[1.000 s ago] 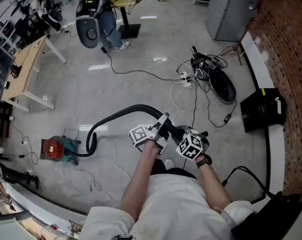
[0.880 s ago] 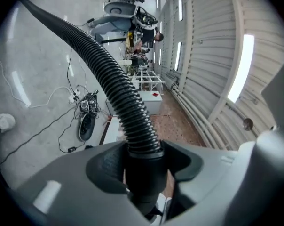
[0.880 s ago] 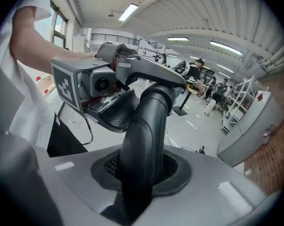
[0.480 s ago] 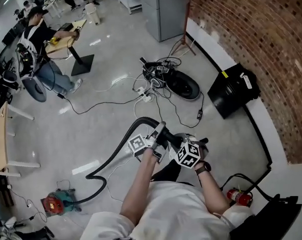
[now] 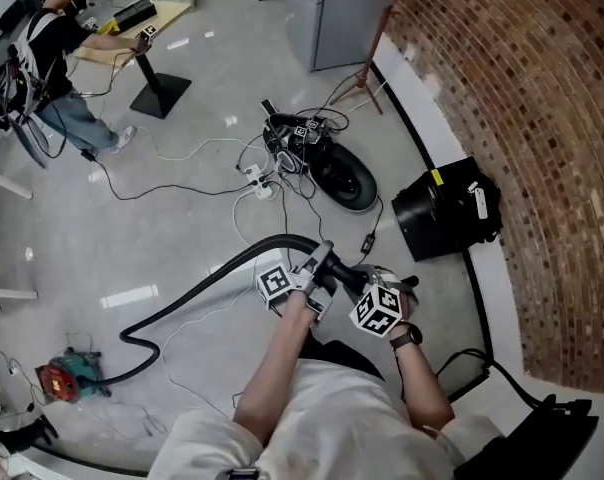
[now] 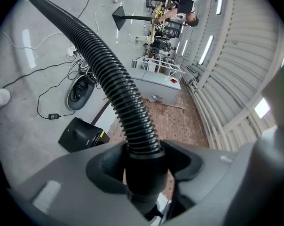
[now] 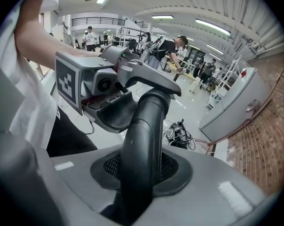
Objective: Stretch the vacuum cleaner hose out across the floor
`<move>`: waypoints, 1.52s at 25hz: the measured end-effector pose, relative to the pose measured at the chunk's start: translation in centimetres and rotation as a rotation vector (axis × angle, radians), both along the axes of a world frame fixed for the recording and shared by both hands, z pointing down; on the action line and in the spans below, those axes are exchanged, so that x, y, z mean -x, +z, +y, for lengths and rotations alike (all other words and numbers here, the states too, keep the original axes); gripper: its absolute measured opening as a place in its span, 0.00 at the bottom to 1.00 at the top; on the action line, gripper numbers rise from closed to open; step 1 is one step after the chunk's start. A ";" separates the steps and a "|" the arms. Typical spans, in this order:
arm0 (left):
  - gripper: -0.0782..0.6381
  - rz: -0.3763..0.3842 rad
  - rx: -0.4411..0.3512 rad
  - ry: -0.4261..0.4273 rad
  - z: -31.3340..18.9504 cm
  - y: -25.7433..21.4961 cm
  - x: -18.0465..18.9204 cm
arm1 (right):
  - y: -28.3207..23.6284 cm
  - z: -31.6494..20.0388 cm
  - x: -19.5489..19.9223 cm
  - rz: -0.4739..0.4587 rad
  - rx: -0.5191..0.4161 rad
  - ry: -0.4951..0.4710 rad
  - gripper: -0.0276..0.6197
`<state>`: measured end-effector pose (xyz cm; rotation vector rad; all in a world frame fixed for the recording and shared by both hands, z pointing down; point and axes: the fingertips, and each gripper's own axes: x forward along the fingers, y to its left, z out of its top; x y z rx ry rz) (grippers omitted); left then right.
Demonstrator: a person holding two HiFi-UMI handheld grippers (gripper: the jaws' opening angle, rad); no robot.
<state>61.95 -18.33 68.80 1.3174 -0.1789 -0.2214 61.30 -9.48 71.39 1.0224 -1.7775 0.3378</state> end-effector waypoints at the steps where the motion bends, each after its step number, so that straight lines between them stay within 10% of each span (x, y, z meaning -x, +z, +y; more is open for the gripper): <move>1: 0.43 -0.008 0.001 -0.017 -0.5 0.4 -0.2 | 0.2 -0.4 -0.4 -0.008 0.003 -0.020 0.22; 9: 0.43 -0.009 -0.029 -0.284 -7.6 0.9 0.5 | 1.3 -7.7 -1.8 -0.044 -0.008 -0.294 0.22; 14: 0.43 -0.080 -0.151 -0.418 -8.1 -1.2 8.6 | 1.7 -9.3 5.8 -0.119 -0.163 -0.463 0.22; 23: 0.42 -0.280 -0.240 -0.981 -1.0 -5.7 20.1 | -3.4 -5.7 13.8 -0.332 -0.282 -1.125 0.22; 30: 0.43 -0.099 -0.176 -0.931 -4.7 1.5 3.6 | 2.3 -8.0 -4.0 -0.114 -0.162 -0.889 0.22; 38: 0.43 -0.125 -0.035 -0.884 3.2 -0.1 -10.9 | -0.1 1.4 -17.7 -0.142 0.019 -0.767 0.22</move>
